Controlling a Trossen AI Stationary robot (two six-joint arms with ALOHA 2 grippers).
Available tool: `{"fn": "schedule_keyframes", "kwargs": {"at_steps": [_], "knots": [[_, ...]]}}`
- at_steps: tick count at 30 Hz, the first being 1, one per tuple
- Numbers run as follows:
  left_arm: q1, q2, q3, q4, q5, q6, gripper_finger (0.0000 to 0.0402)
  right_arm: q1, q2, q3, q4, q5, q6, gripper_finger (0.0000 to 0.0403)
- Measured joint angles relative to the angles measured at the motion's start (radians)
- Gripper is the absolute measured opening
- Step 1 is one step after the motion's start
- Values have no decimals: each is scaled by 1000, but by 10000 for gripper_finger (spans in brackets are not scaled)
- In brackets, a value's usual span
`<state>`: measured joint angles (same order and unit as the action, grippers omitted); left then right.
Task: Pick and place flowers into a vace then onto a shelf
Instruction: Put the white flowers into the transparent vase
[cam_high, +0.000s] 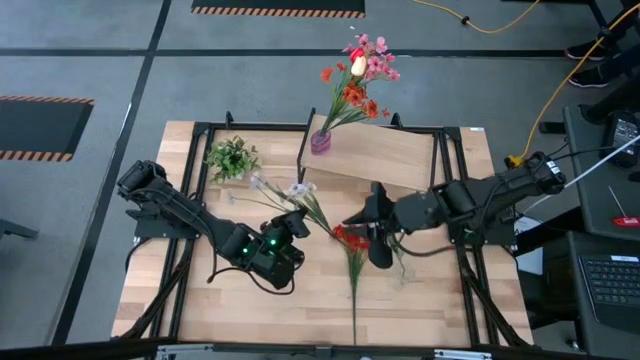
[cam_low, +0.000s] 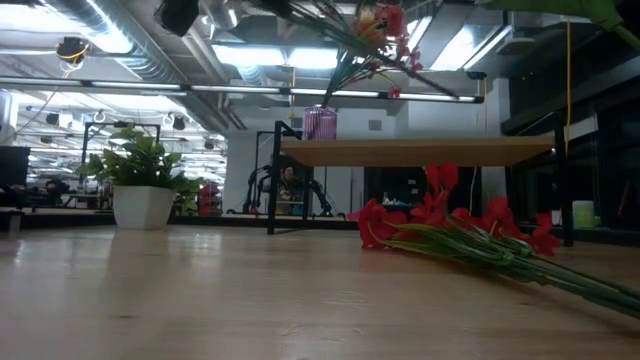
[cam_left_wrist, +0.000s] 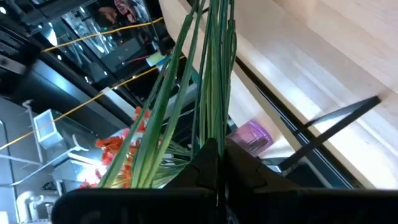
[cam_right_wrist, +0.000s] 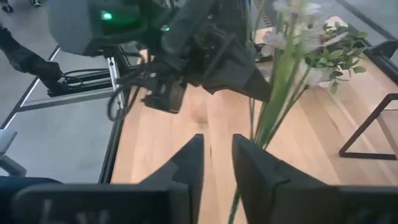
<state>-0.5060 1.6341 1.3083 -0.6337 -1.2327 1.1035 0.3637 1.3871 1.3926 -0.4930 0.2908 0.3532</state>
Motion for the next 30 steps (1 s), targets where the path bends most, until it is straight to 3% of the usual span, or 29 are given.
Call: {"fn": "schedule_keyframes", "kwargs": {"at_steps": [9, 21, 30], "knots": [[29, 0, 0, 163, -1, 177, 4, -75, 28, 0, -13, -41, -44, 145], [63, -4, 0, 439, -5, 447, 4, -127, 28, 0, -88, -80, -82, 144], [85, -6, 0, 606, 27, 563, 4, -127, 28, 0, -99, -101, -122, 143]]}}
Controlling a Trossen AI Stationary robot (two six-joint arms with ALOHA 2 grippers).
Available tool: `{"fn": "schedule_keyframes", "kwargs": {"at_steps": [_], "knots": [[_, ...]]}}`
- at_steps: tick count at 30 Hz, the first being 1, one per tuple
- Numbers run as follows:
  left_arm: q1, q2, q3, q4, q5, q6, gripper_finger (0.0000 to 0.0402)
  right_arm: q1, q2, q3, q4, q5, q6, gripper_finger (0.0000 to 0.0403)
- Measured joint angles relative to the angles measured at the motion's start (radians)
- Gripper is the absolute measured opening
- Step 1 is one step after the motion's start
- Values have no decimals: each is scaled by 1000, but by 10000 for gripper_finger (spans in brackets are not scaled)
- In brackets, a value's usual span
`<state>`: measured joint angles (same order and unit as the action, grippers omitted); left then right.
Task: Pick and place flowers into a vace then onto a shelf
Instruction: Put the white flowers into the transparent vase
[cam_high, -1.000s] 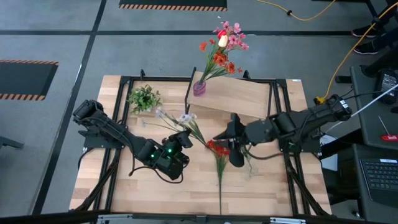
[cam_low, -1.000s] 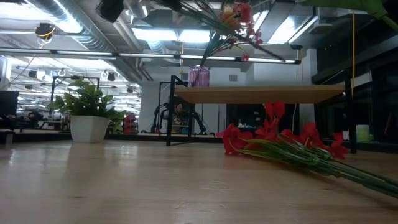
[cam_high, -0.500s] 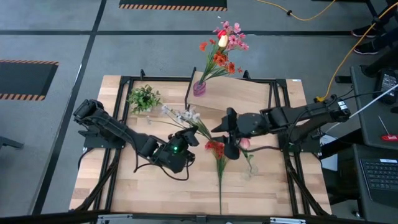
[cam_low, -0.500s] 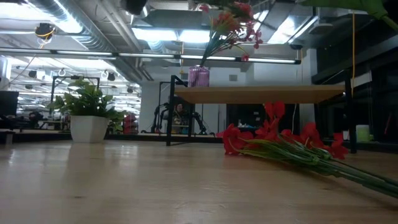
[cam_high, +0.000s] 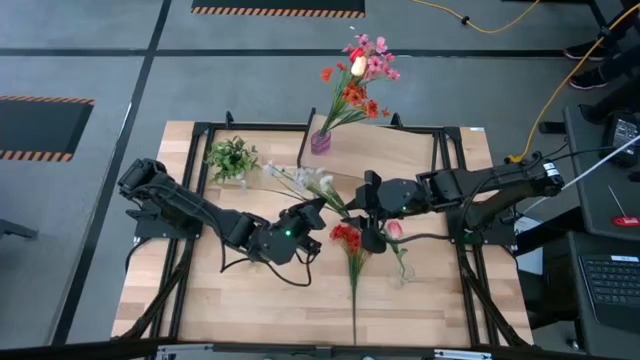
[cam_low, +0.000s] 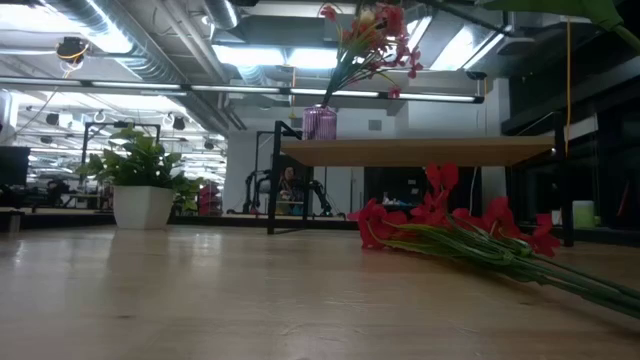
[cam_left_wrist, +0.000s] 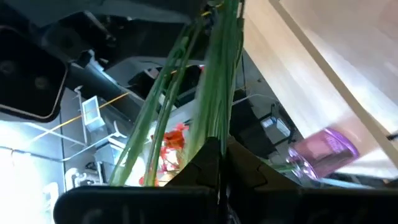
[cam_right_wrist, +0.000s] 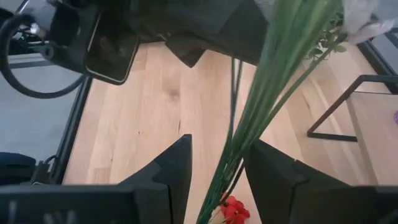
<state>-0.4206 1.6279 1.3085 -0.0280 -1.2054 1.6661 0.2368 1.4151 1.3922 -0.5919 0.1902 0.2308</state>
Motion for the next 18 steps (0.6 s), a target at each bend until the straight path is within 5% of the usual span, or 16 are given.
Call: {"fn": "schedule_keyframes", "kwargs": {"at_steps": [18], "knots": [[-4, -1, 0, 117, 41, 79, 4, 1, -1, -1, -7, 2, -4, 143]]}}
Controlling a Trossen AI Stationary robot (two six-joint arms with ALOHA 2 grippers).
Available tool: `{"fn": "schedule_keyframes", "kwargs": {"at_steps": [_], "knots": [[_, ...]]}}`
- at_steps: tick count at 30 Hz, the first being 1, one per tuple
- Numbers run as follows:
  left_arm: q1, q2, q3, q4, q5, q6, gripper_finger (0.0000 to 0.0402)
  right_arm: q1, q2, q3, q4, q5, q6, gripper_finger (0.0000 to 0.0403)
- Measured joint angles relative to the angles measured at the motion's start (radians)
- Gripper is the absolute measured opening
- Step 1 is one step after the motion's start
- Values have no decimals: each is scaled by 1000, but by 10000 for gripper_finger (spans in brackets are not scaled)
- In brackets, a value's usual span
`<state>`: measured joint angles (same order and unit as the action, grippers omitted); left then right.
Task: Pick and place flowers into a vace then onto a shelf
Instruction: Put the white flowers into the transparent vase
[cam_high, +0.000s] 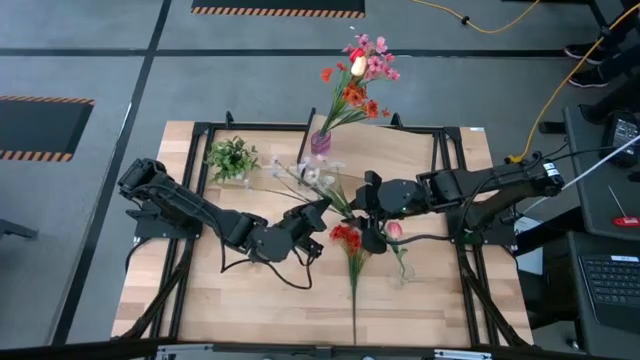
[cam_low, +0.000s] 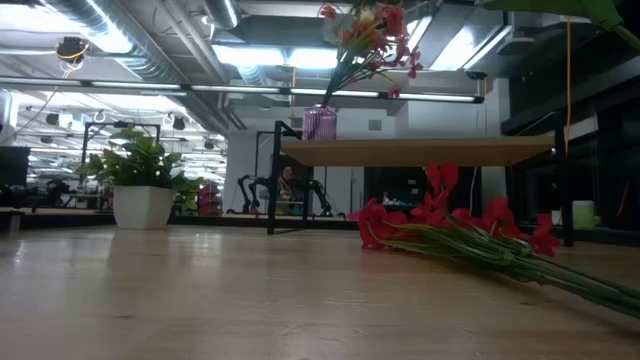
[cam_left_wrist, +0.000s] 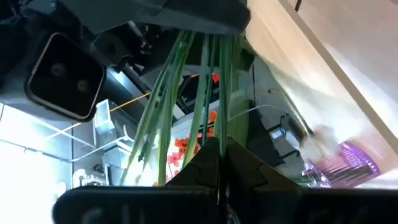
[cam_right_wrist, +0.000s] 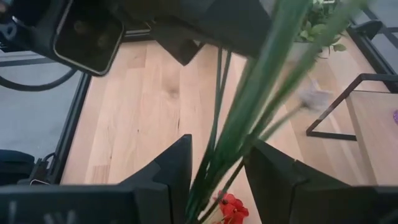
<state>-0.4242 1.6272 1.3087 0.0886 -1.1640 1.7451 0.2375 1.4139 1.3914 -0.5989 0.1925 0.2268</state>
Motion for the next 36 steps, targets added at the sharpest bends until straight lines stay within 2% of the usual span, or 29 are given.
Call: {"fn": "schedule_keyframes", "kwargs": {"at_steps": [23, 30, 36], "knots": [[1, 0, 0, 1, -8, 7, 5, 0, -2, 0, -1, 0, -30, 143], [1, 0, 0, -32, -14, -10, 5, 0, -8, 104, -108, 1, -28, 143], [1, 0, 0, -33, -16, -19, 4, 0, -6, 117, -179, 68, -12, 143]]}}
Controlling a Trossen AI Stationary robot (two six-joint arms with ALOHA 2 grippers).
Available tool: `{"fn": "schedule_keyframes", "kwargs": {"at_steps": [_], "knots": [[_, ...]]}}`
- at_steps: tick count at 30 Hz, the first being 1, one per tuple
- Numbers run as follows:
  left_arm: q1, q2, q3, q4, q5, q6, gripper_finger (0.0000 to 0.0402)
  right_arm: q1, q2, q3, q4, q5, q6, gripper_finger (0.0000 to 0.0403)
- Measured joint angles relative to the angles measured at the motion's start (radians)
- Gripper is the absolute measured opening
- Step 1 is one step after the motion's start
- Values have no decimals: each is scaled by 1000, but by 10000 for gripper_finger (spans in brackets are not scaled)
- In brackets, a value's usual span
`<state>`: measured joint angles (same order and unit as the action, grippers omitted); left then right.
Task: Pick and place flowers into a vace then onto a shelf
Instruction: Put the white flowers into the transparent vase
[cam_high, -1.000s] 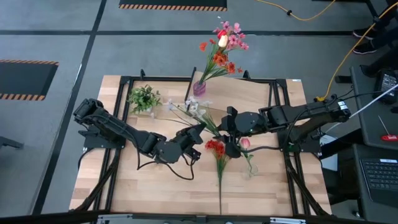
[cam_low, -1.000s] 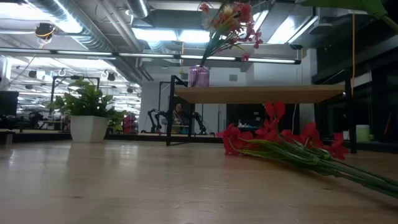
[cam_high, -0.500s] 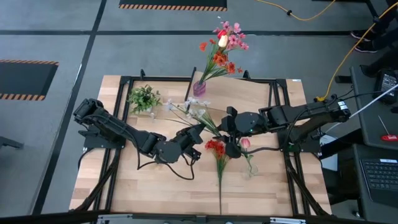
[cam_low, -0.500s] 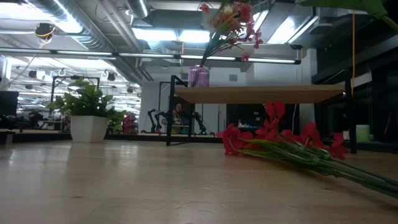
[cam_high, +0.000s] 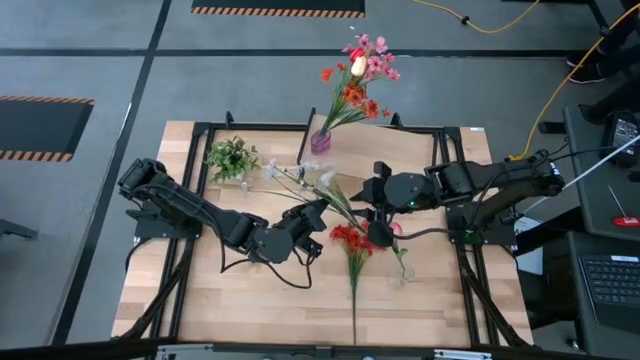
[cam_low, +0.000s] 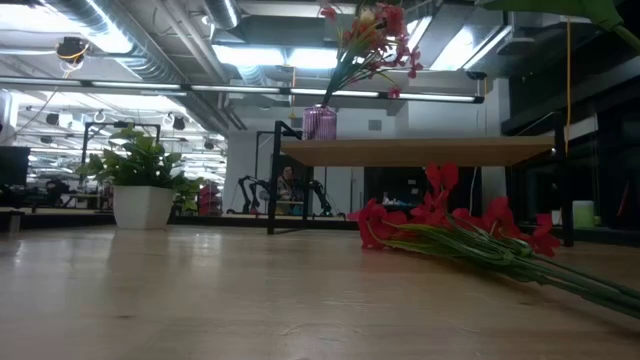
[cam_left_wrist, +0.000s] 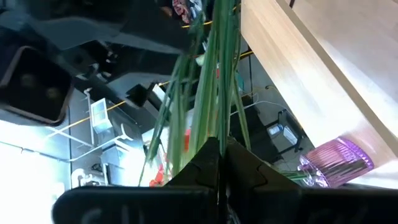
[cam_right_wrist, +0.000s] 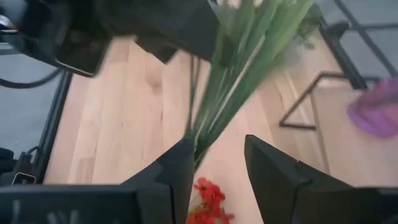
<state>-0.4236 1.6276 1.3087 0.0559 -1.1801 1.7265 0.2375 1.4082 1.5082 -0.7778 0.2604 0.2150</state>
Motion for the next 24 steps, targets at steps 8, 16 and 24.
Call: {"fn": "schedule_keyframes", "kwargs": {"at_steps": [8, 16, 24], "knots": [[2, 0, 0, 0, -1, 5, 4, 1, 14, 1, -18, -3, 44, 143], [17, 0, 0, 0, 0, 12, 5, 1, 30, 1, -3, -45, 44, 143], [16, 0, 0, 11, -2, 15, 4, 1, 63, 1, -18, -45, 39, 143]]}}
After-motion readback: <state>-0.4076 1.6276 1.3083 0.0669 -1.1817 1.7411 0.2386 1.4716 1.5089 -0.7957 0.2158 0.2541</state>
